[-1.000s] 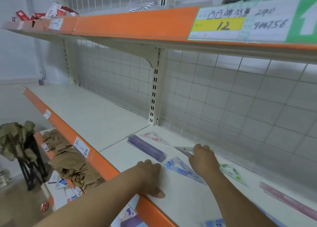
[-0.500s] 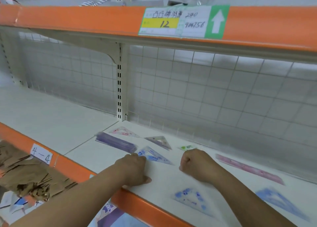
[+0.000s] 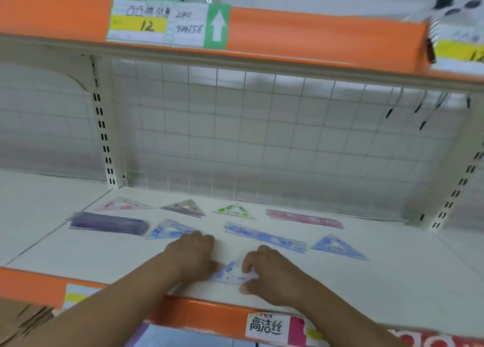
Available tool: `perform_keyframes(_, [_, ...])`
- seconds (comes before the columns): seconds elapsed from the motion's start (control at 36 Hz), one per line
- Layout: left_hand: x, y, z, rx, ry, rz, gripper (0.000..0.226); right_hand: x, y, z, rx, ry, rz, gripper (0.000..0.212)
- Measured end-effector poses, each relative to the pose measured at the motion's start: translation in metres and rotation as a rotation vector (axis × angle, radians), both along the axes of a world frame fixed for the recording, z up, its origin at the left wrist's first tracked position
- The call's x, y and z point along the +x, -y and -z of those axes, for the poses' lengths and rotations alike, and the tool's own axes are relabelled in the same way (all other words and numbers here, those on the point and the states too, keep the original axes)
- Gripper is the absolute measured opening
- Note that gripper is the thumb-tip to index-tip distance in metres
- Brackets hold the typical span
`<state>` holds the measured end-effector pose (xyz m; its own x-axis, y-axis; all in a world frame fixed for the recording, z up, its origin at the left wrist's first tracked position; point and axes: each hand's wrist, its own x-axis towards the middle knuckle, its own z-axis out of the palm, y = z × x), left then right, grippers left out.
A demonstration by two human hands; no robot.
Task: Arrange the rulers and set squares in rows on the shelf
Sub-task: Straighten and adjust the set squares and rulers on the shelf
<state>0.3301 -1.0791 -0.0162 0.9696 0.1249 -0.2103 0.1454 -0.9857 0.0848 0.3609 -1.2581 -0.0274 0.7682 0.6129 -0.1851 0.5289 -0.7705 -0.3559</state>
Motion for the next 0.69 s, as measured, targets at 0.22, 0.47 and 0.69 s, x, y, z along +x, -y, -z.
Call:
perform_keyframes(0.22, [0.002, 0.007, -0.001, 0.010, 0.004, 0.045, 0.042, -0.002, -0.001, 0.003, 0.039, 0.009, 0.074, 0.025])
perform_keyframes(0.47, [0.008, 0.012, -0.003, 0.017, 0.015, 0.063, 0.041, -0.006, -0.009, -0.002, -0.072, 0.080, 0.086, 0.036])
perform_keyframes(0.69, [0.008, 0.012, -0.001, -0.009, -0.084, 0.119, 0.042, -0.001, -0.013, -0.013, -0.128, 0.005, 0.120, 0.036])
